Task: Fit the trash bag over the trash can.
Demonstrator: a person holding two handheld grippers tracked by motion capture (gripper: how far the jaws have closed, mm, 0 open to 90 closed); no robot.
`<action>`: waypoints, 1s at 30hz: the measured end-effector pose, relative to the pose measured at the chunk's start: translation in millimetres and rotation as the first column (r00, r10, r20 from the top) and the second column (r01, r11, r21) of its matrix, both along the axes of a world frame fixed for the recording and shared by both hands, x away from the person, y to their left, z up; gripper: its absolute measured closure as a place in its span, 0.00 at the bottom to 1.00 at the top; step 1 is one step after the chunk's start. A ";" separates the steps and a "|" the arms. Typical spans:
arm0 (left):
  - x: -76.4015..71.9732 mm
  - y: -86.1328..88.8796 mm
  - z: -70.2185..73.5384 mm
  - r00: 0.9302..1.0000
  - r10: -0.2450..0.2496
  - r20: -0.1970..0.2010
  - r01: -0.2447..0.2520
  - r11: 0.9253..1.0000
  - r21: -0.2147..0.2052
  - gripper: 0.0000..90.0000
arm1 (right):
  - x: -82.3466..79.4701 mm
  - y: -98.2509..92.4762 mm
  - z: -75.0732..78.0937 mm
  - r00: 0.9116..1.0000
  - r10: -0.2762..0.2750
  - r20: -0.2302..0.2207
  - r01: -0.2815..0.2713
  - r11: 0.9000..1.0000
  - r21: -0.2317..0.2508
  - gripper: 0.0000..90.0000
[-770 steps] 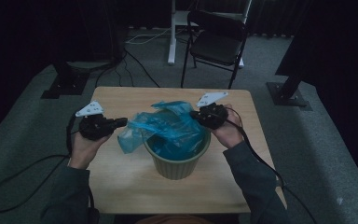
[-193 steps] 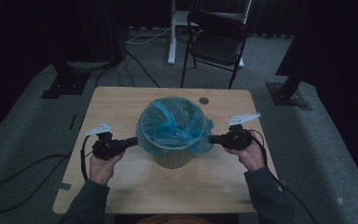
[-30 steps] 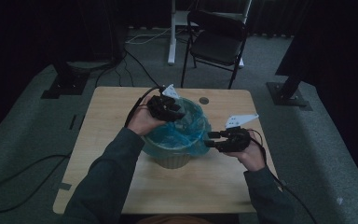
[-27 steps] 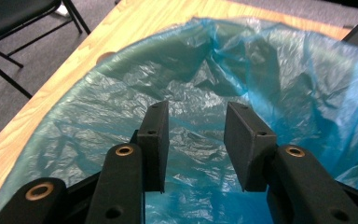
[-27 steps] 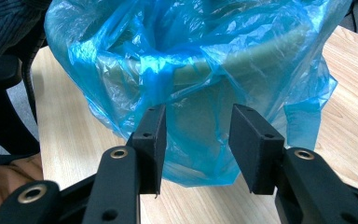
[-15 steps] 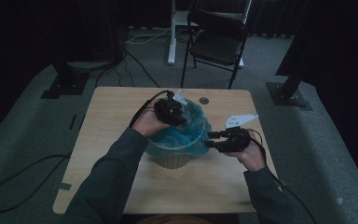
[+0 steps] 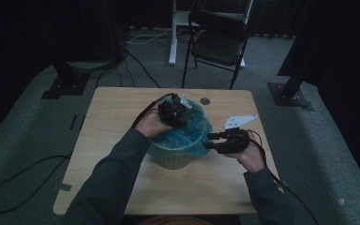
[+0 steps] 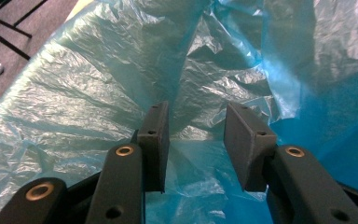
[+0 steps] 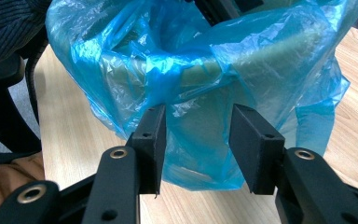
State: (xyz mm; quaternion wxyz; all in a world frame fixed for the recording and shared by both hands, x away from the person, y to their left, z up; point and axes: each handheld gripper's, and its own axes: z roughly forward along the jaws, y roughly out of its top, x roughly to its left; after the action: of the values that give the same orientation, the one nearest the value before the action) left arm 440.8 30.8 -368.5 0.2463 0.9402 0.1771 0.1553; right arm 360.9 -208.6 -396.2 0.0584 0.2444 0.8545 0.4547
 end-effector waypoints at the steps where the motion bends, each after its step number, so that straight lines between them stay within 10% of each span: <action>1: 0.2 -0.8 -0.6 1.000 0.000 -0.001 0.000 1.000 0.010 0.67 | 0.2 0.3 -0.1 1.000 0.001 0.002 -0.001 1.000 0.000 0.62; 30: -3.4 -15.0 -17.5 0.999 -0.010 0.042 0.003 0.989 0.150 0.68 | -1.0 -1.0 0.2 1.000 -0.002 0.002 0.002 1.000 0.005 0.62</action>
State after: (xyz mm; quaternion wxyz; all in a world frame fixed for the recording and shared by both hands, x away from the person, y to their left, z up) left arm 437.4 15.8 -386.0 0.1793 0.9530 0.1567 0.1872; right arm 359.9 -209.6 -396.0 0.0591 0.2448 0.8532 0.4569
